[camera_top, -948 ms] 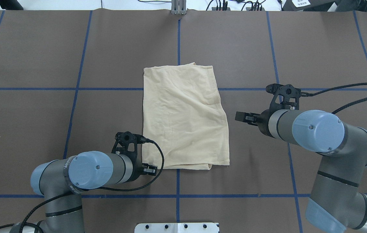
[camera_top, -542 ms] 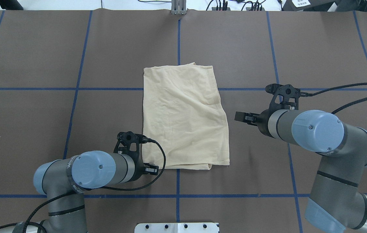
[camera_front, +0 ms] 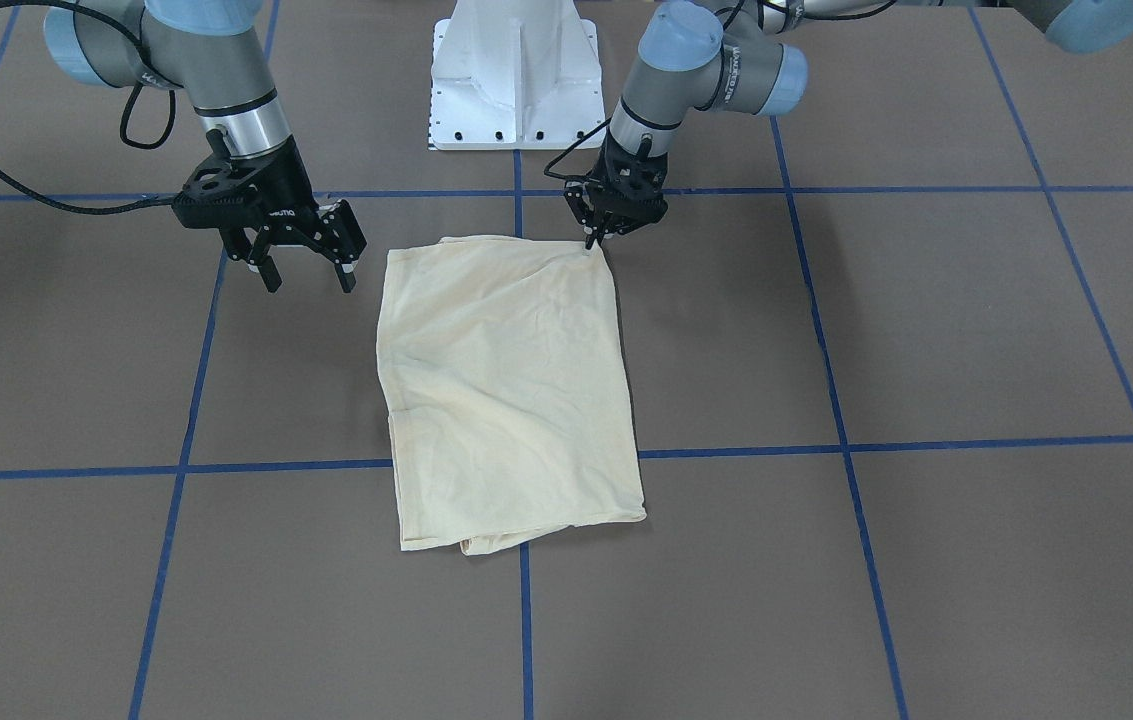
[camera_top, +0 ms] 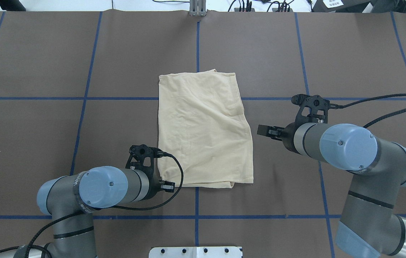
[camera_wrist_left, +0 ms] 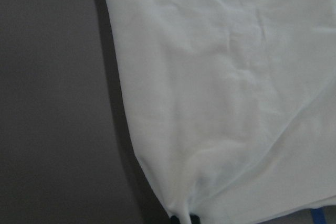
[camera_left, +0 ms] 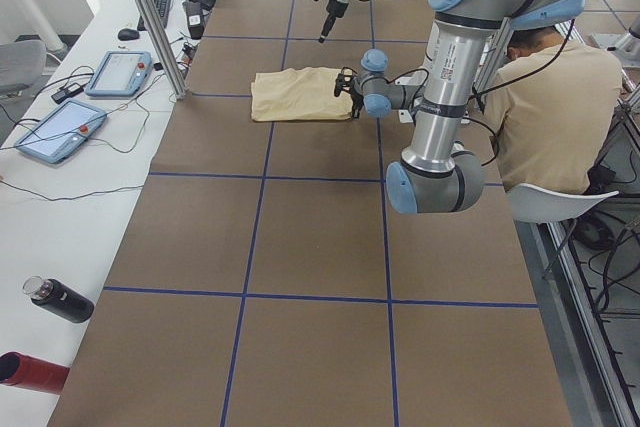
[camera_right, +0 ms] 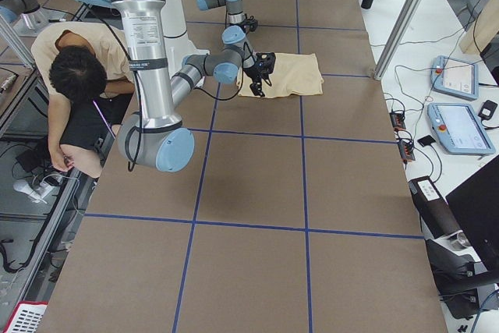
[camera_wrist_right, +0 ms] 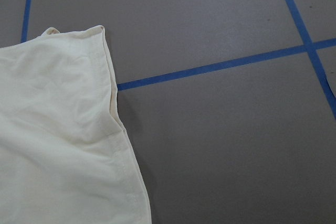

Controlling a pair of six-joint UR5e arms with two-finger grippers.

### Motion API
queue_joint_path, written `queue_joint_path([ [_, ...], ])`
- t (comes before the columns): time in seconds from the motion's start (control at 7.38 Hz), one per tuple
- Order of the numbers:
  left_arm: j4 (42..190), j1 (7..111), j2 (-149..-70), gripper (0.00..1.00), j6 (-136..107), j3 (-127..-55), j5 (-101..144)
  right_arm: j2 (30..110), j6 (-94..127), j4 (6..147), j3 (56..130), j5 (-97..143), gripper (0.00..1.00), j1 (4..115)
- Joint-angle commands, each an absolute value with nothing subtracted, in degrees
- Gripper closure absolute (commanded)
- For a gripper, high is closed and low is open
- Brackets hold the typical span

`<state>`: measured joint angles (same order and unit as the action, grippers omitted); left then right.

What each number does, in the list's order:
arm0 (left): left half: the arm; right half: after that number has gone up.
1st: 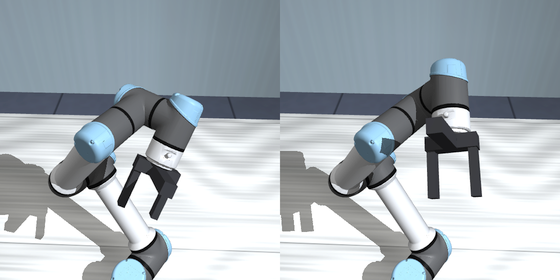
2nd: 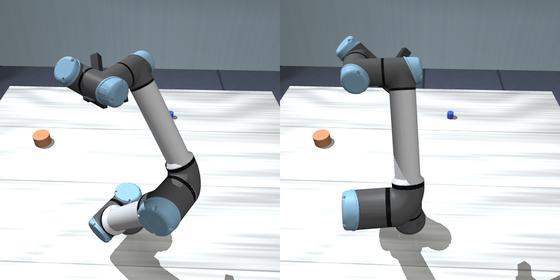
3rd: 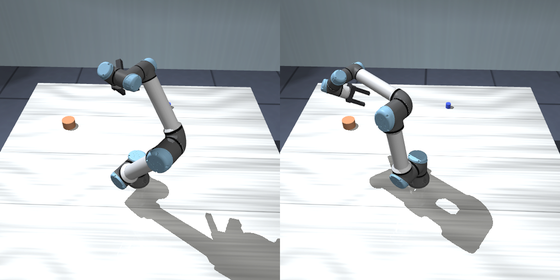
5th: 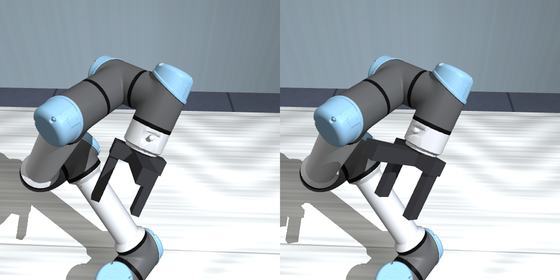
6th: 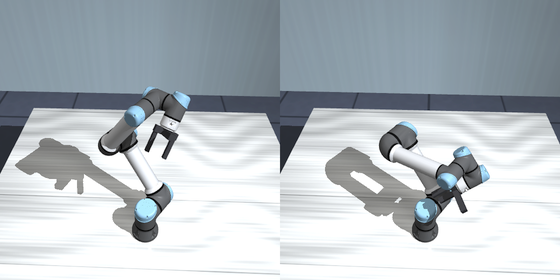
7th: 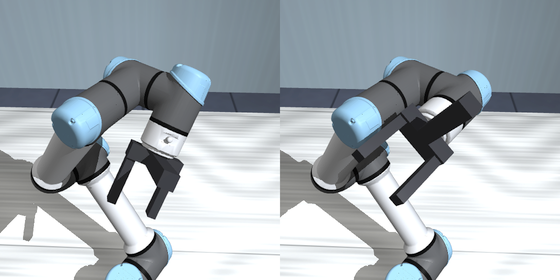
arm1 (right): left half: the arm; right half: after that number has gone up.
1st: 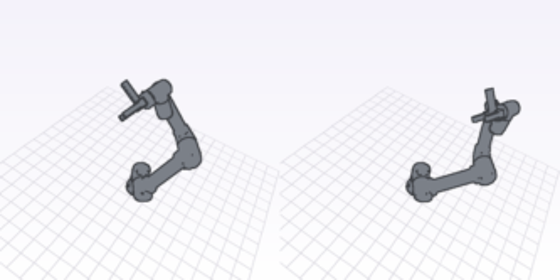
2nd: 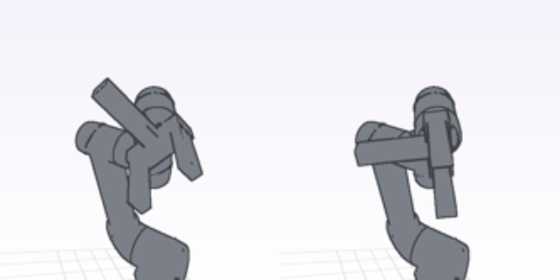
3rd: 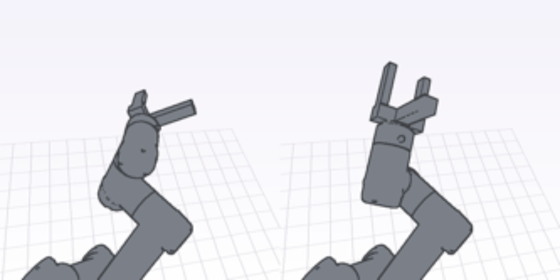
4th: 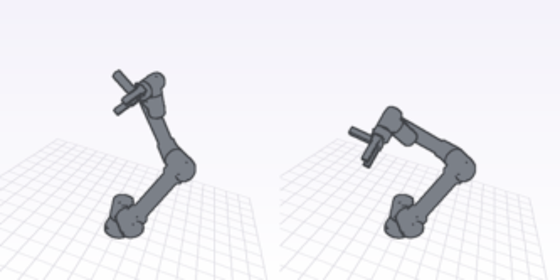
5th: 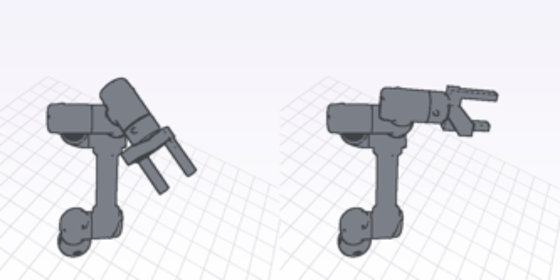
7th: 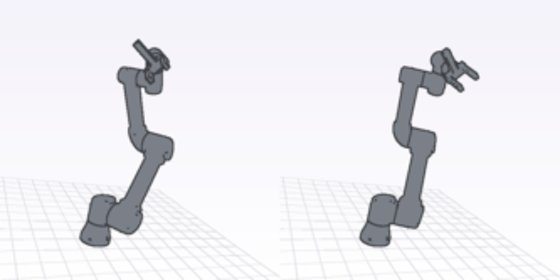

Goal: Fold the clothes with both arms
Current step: 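Lower both grippers onto the shirt edge nearest the robot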

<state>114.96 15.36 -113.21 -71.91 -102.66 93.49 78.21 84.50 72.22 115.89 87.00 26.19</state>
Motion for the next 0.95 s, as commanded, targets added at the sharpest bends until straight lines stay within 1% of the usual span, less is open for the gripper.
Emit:
queue_joint_path([
  [0.0,114.96,15.56,-113.20,1.00,-71.89,-102.83,93.52,74.73,90.32,73.03,115.49,84.14,0.00,21.48],
  [0.27,114.96,15.56,-113.20,1.00,-71.89,-103.09,93.51,66.67,94.46,84.48,114.35,80.07,0.00,16.28],
  [0.41,114.96,15.56,-113.20,1.00,-71.89,-103.18,93.52,63.66,95.79,86.73,112.69,79.98,0.00,15.30],
  [0.54,114.96,15.56,-113.20,1.00,-71.98,-103.27,93.52,62.24,95.80,86.83,110.59,79.98,0.00,14.77],
  [0.81,114.96,15.56,-113.20,1.00,-71.98,-103.36,93.52,62.66,95.10,86.84,109.69,80.16,0.00,13.98],
])
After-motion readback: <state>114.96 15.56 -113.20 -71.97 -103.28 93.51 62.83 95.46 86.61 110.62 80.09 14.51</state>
